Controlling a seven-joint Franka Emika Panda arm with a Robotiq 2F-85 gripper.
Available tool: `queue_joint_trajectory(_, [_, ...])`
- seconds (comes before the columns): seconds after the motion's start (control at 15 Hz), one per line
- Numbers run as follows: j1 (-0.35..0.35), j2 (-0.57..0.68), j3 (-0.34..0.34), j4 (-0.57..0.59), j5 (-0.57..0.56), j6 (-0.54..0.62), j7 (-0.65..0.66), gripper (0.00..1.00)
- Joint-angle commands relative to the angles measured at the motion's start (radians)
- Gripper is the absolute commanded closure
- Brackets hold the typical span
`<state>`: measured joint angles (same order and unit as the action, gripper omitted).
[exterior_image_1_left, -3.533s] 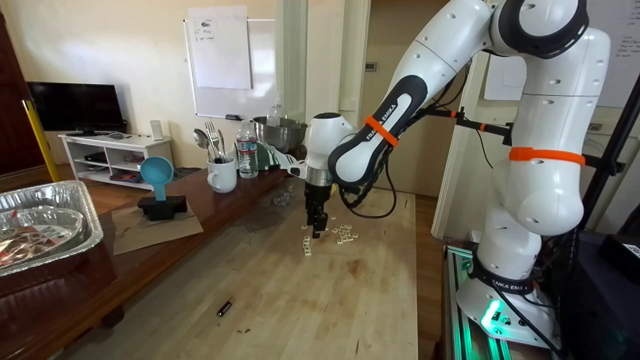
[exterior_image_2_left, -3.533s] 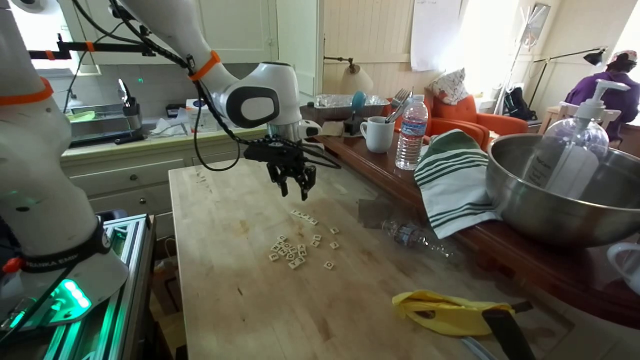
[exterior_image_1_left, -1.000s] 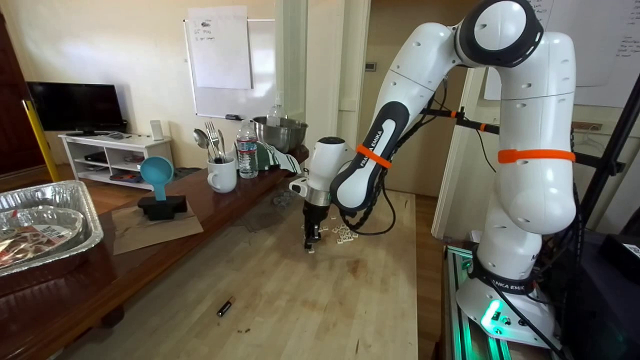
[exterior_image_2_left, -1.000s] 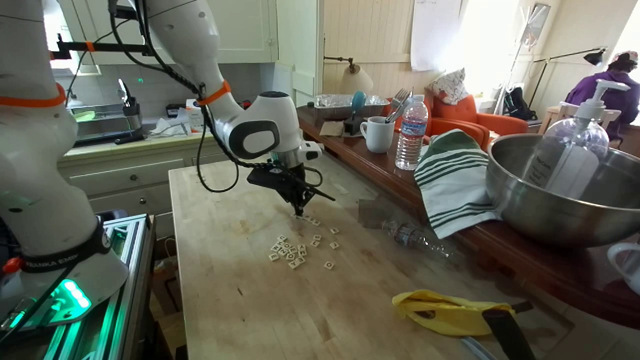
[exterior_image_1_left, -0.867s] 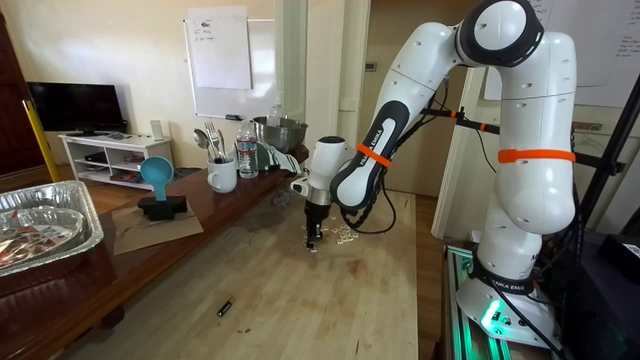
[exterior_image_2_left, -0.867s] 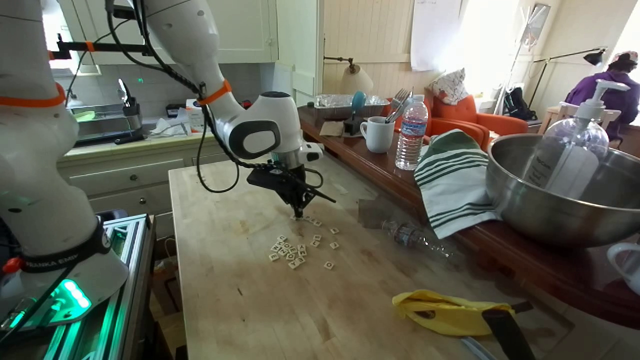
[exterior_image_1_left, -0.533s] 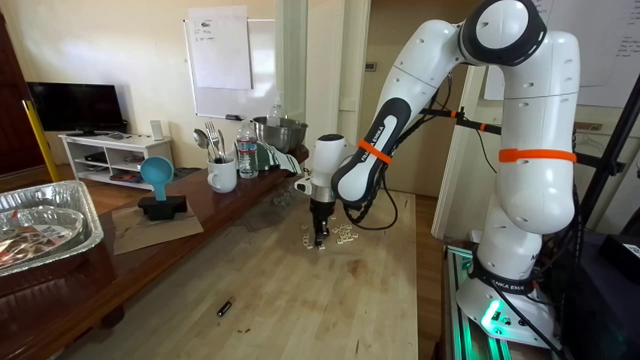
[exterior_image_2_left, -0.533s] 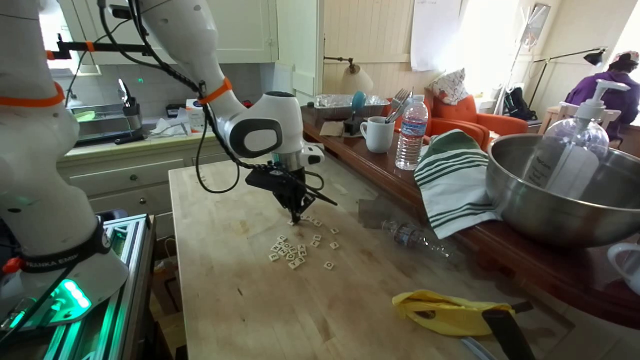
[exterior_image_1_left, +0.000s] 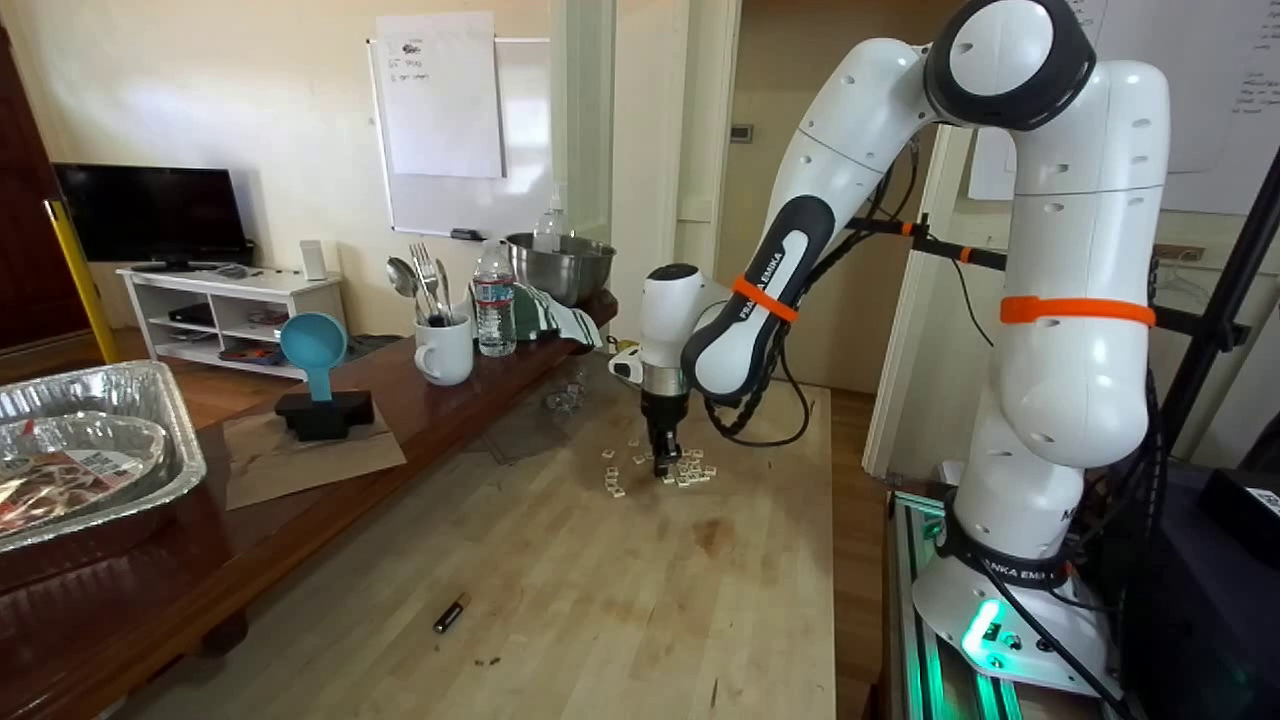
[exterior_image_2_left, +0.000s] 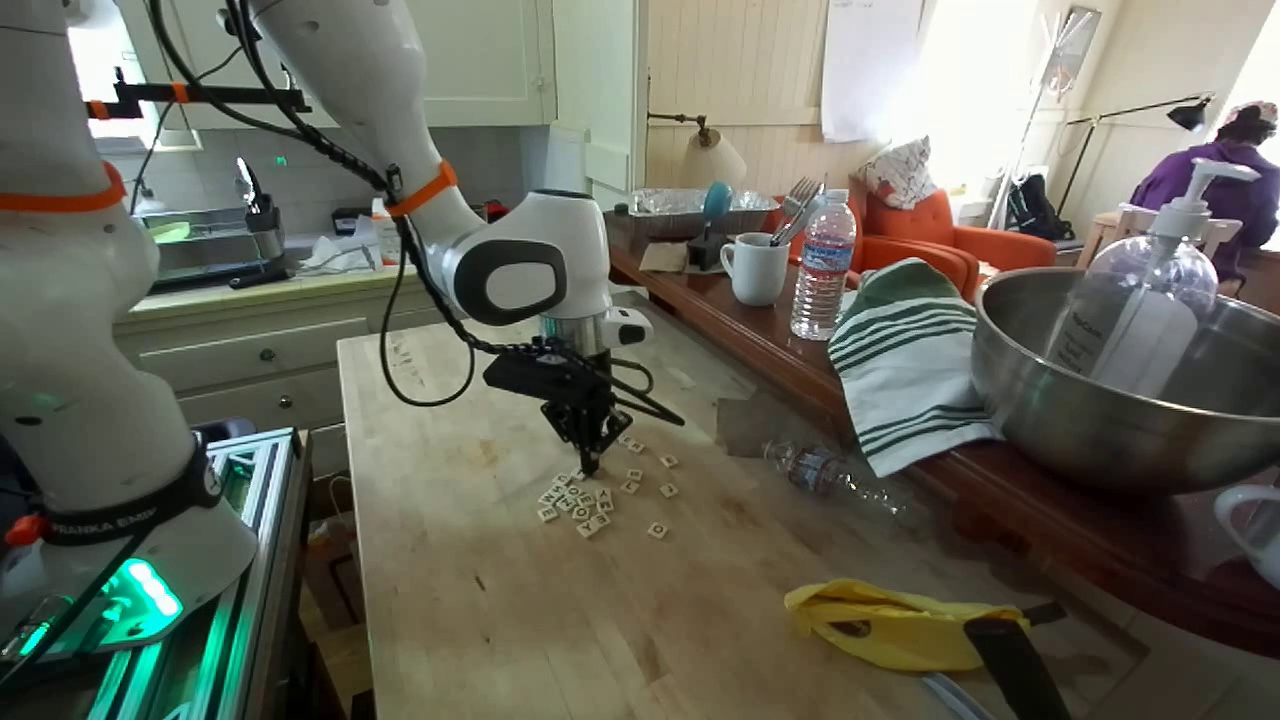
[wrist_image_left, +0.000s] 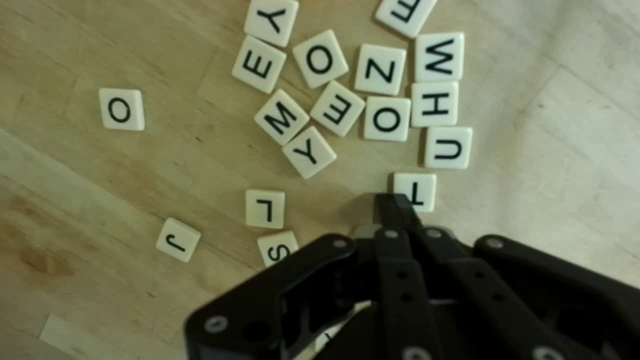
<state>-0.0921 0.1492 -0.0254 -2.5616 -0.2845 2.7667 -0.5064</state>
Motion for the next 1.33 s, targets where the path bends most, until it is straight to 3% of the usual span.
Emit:
queue_joint_trajectory(0.0, [-0.016,0.000,0.021,-0.043,0.076,0.113,-0.030,1.00])
queue_joint_trajectory(0.73, [-0.061,0.038,0.175,-0.040,0.306,0.275,-0.151,1.00])
queue_joint_trajectory(1.27, [-0.154,0.100,0.296,-0.004,0.390,0.287,-0.257,1.00])
